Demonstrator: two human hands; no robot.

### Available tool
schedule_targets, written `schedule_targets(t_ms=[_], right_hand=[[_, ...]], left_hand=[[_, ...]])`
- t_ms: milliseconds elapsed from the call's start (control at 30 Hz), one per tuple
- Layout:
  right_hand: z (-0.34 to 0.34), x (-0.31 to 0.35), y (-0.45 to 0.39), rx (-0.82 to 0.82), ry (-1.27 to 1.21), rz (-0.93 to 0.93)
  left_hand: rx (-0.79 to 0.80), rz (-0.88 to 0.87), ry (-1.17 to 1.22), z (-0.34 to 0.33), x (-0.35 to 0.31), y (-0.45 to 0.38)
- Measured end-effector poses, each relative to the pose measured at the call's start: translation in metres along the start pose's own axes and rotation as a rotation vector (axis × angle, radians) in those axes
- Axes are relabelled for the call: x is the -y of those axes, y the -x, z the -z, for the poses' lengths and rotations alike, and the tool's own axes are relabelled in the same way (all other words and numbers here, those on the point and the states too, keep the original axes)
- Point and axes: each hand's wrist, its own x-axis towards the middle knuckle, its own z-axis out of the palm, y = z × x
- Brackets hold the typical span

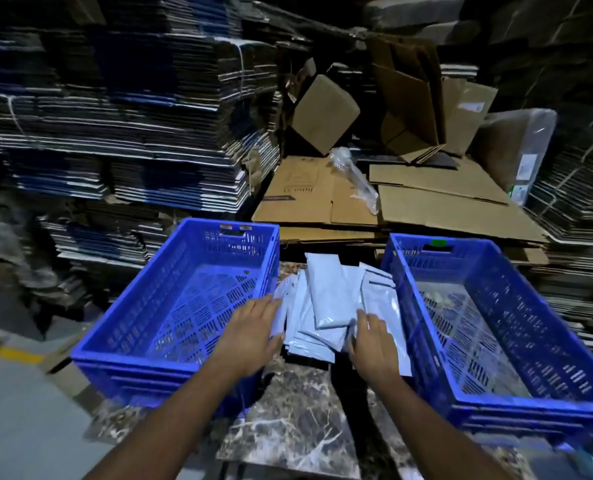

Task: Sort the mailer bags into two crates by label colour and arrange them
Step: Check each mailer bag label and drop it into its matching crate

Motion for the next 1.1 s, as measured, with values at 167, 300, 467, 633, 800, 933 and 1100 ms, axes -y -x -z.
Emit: schedule_targets(t_ms=[167,300,467,633,800,933,1100], right_hand=[[-0.021,-0.007,0.008,0.079,0.029,-0.215],[-0.025,-0.019,0.001,0.107,0.043,-0.300],[-0.011,-0.025,-0.005,0.055,0.037,-0.266],[0.015,-0.025,0.007,-0.177,-0.345,-0.242],[0.058,-0.014,0.067,-0.137,-1.093,-0.286],[0.086,-0.004,0.106,0.036,-1.332,-0.259],[0.125,0.012,0.121,0.002,-1.495,-0.265]], left_hand=[[0.049,-0.018,0.092,-0.010,0.000,0.030],[0.091,0.005,0.206,-0.011,0.000,0.034],[0.114,-0.014,0.234,-0.019,-0.001,0.028],[0.082,-0.022,0.427,-0.022,-0.013,0.021],[0.103,0.128,0.960,-0.028,-0.045,0.012],[0.113,0.286,1.536,-0.013,-0.076,0.009],[-0.050,0.278,1.680,0.002,-0.088,0.017]])
